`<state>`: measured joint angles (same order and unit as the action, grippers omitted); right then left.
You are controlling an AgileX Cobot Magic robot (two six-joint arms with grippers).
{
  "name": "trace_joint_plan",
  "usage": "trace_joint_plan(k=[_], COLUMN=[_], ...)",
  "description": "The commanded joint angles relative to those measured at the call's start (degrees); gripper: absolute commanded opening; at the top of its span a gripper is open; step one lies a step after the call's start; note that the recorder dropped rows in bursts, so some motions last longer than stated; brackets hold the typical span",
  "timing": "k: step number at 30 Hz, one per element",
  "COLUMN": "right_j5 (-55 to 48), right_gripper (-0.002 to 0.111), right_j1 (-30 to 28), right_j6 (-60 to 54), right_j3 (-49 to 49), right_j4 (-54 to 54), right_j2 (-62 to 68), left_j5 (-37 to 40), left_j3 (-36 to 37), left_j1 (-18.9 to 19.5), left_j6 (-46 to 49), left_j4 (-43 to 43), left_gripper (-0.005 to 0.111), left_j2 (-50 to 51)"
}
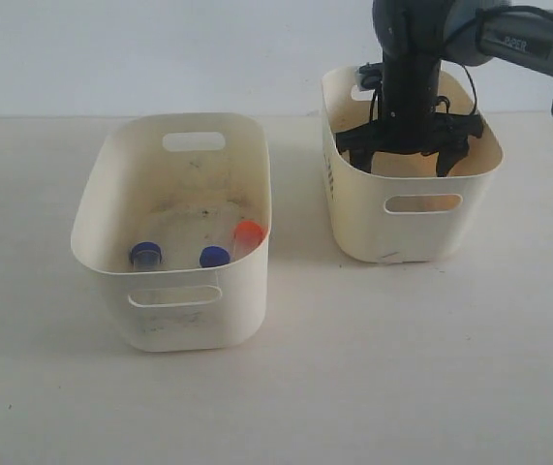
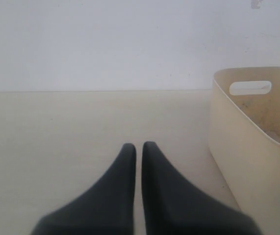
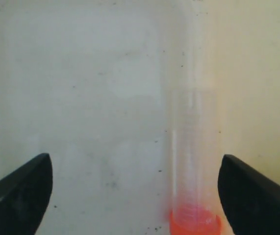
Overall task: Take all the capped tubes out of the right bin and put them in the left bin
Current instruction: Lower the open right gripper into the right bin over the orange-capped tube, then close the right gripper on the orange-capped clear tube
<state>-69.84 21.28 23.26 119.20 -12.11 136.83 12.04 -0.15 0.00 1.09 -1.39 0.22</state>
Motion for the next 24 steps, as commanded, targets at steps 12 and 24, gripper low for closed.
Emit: trace_joint_plan(k=[12, 24], right_j5=[-0.1, -0.1], right_gripper=[0.085, 0.085], right_j1=[-0.2, -0.2], right_j6=[1.5, 0.2], right_j3=[-4.7, -7.3], right_j4=[-4.6, -6.5], right_j2=[1.0, 1.0], left_j5=[0.2, 0.1], left_j3=[0.2, 0.2], left_j1=[0.0, 0.0], left_j6=[-0.1, -0.1], left_j4=[-0.1, -0.1], left_gripper=[0.004, 0.004], left_j2=[-0.2, -0.2])
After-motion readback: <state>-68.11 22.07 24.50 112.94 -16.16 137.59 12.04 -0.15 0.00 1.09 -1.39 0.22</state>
